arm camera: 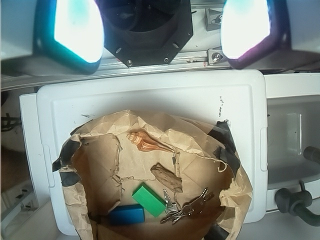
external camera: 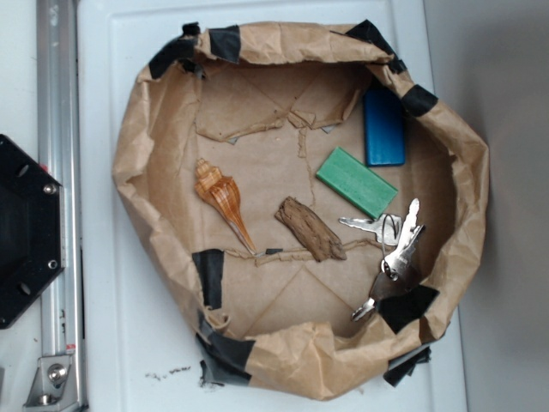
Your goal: Grab the wood chip.
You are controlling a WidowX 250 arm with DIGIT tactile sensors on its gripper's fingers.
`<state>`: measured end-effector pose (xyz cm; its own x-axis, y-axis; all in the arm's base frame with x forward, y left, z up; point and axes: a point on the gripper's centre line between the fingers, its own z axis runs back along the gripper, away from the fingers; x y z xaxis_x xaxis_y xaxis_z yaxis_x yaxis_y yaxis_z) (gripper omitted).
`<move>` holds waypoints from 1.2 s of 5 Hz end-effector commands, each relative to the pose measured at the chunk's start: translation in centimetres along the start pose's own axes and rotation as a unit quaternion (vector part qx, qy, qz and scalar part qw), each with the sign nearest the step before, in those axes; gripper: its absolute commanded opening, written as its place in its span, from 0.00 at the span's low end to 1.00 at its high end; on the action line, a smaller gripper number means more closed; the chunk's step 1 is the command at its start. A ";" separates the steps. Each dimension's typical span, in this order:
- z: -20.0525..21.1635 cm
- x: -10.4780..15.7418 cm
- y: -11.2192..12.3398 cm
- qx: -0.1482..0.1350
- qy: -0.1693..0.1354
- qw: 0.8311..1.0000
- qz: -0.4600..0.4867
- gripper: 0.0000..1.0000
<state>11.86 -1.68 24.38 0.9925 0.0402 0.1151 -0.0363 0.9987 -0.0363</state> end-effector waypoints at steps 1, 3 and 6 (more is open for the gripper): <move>0.0 0.0 0.0 0.000 0.000 1.000 0.000 1.00; -8.5 9.1 1.7 0.083 0.032 0.995 -0.034 1.00; -15.8 12.8 0.6 0.033 0.040 0.989 -0.138 1.00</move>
<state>26.17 -1.06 9.31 0.9692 -0.2461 0.0037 0.2458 0.9685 0.0410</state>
